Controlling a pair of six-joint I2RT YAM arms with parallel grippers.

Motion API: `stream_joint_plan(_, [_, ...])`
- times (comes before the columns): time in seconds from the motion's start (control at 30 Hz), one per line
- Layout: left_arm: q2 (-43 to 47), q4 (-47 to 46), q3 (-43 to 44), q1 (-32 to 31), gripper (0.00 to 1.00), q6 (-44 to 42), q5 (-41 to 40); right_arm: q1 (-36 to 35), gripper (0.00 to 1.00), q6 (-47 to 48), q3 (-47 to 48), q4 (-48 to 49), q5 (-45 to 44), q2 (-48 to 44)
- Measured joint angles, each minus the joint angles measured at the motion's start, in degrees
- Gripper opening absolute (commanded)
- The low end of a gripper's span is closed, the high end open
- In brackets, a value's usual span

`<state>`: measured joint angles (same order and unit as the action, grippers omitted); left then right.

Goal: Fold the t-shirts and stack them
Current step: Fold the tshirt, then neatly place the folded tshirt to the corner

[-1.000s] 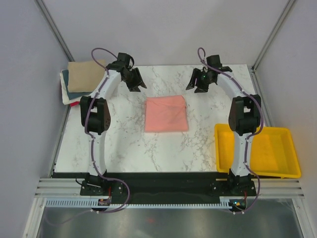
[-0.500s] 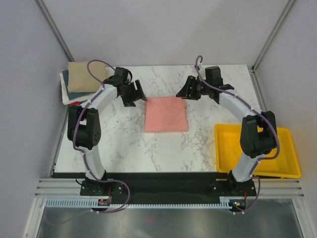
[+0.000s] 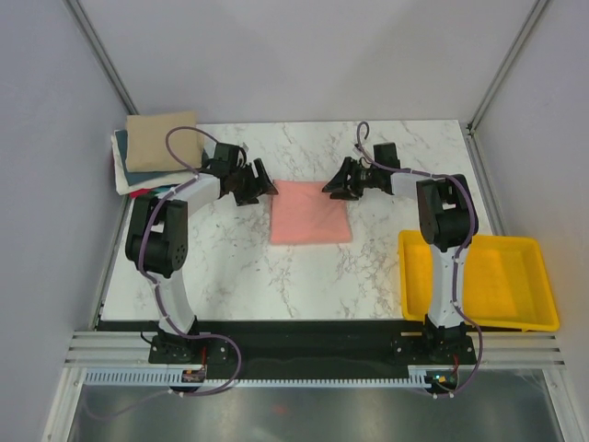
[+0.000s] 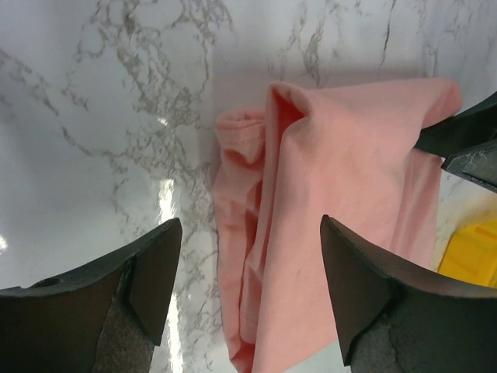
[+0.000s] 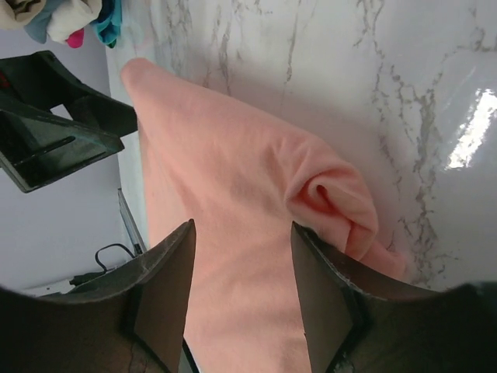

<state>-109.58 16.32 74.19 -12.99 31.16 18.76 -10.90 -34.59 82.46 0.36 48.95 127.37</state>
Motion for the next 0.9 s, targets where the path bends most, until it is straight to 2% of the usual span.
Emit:
stream_joint_plan(0.33, [-7.58,-7.17,3.3,0.07,0.77,0.07,2.62,-0.17,0.64,-0.15,0.42,0.92,3.19,-1.2])
stream_joint_plan(0.43, [-8.0,-8.04,3.32,0.07,0.76,0.09,2.82,-0.2,0.66,-0.42,-0.11,0.98,3.37,-5.22])
stream_joint_plan(0.53, [-8.81,-9.79,3.34,0.07,0.68,0.44,3.93,-0.2,0.68,-2.97,-3.8,5.03,4.04,-12.7])
stream_joint_plan(0.73, [-10.4,-14.16,2.36,0.0,0.46,2.25,7.13,-0.2,0.7,-9.46,-18.18,18.34,5.92,-28.37])
stream_joint_plan(0.77, [-10.4,-15.06,1.7,-0.04,0.3,2.64,7.45,-0.2,0.7,-10.49,-21.35,21.11,6.27,-30.25])
stream_joint_plan(0.8, [-10.43,-15.78,1.16,-0.13,0.2,3.21,7.74,-0.28,0.71,-11.47,-24.55,23.32,6.56,-31.67])
stream_joint_plan(0.83, [-10.51,-16.46,0.76,-0.17,0.02,3.65,8.11,-0.46,0.71,-12.46,-27.61,25.16,6.75,-32.61])
stream_joint_plan(0.9, [-10.99,-17.88,0.26,-0.35,0.02,4.74,9.44,-0.92,0.71,-14.14,-33.94,30.27,6.67,-33.46])
